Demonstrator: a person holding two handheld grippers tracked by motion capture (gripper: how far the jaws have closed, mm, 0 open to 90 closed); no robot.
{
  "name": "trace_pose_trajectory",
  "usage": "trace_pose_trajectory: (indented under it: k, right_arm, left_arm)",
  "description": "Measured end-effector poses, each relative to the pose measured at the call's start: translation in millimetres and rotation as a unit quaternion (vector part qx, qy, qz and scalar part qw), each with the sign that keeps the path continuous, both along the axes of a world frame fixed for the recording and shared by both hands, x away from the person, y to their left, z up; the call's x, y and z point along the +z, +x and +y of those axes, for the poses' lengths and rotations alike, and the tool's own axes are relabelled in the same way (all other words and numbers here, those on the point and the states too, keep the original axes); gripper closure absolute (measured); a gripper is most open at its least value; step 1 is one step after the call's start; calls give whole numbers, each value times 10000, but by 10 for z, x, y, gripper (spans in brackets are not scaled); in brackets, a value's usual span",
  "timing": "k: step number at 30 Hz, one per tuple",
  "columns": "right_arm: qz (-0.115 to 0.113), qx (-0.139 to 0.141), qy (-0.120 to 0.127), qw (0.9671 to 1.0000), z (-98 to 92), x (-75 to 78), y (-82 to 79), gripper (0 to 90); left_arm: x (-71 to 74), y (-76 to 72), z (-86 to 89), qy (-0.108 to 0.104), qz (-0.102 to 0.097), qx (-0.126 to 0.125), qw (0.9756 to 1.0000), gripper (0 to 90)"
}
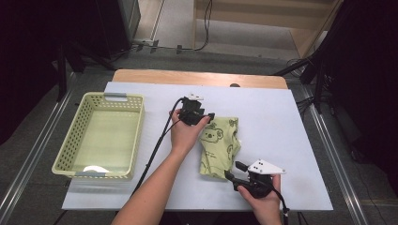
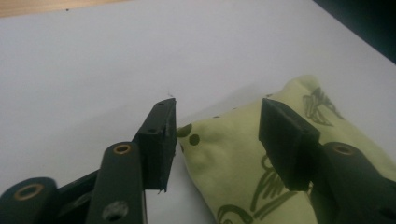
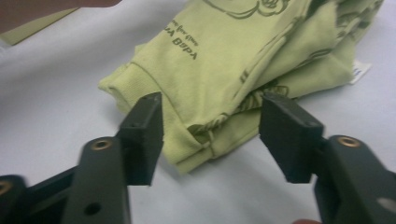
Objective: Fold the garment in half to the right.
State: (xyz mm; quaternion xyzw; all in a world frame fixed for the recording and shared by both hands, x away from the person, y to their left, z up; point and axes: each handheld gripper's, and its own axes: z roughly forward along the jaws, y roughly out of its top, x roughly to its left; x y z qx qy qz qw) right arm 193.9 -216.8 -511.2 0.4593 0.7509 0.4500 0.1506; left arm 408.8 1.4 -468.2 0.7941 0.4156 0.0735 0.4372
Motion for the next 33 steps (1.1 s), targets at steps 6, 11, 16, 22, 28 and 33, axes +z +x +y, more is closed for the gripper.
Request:
trace_pose_trajectory:
  k: [6, 11, 16, 22, 28, 33]
  right_arm:
    - [-78, -61, 78, 9999, -104, 67, 14, 234]
    - [-169, 299, 7, 9994, -113, 102, 21, 61]
    - [-192, 329, 17, 9993, -130, 139, 34, 0]
    - [-238, 45, 74, 9997, -217, 205, 71, 0]
    - [-259, -141, 74, 9995, -280, 265, 126, 0]
    - [-336, -207, 60, 9992, -329, 335, 186, 0]
  left_arm:
    - [36, -122, 27, -130, -80, -73, 9999, 361]
    - [74, -227, 68, -320, -143, -173, 9992, 277]
    - [109, -333, 122, -438, -187, -271, 9985, 202]
    - [151, -485, 203, -503, -316, -404, 9974, 108]
    - [148, -632, 252, -538, -363, -506, 9966, 0]
    - [143, -737, 285, -584, -395, -575, 9959, 0]
